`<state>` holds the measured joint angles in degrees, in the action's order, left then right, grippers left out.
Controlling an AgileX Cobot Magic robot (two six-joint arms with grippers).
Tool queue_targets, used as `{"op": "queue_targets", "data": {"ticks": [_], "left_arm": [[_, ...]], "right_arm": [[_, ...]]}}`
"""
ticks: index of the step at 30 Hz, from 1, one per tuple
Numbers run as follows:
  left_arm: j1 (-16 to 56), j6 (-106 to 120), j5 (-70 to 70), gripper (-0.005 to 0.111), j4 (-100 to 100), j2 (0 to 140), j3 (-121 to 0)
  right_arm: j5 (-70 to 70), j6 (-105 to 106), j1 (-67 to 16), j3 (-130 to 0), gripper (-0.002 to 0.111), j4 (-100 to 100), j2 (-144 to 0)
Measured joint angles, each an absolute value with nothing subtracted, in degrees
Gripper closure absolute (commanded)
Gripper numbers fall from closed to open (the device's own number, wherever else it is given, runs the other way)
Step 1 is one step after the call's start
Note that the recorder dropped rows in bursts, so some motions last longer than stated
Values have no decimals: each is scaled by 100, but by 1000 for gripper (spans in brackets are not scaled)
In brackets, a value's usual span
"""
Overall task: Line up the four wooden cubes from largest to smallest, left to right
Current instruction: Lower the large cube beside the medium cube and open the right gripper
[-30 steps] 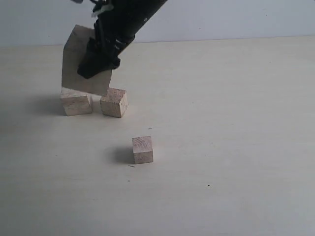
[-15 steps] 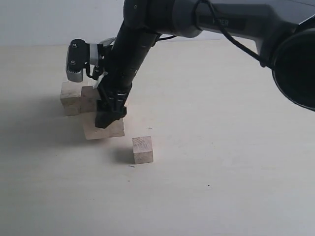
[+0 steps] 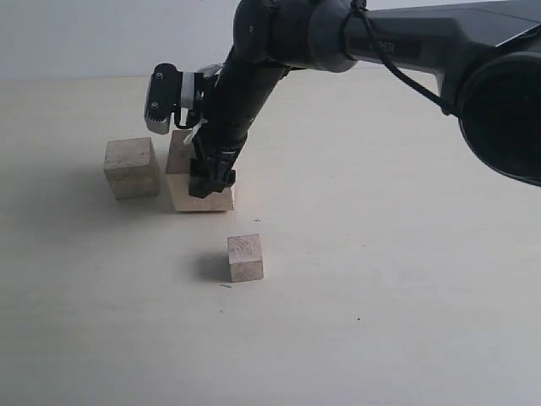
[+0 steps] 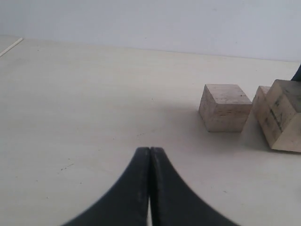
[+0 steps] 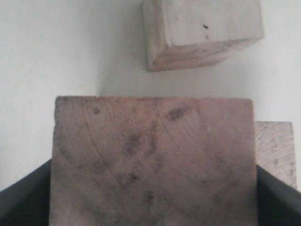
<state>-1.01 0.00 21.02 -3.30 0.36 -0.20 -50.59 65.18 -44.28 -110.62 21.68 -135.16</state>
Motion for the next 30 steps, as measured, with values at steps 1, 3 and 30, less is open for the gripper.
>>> {"op": "queue_targets", "data": {"ticks": [1, 3, 30], "left_arm": [[-101, 0, 2102, 107, -330, 36, -20], [-101, 0, 2102, 107, -330, 36, -20], [-101, 0, 2102, 107, -330, 36, -20]], "right_arm": [[-5046, 6507, -4378, -11062, 108, 2158, -13516], [-5046, 6507, -4321, -11062, 108, 2145, -13516], [-5641, 6917, -4287, -11062, 92, 2861, -13634]]}}
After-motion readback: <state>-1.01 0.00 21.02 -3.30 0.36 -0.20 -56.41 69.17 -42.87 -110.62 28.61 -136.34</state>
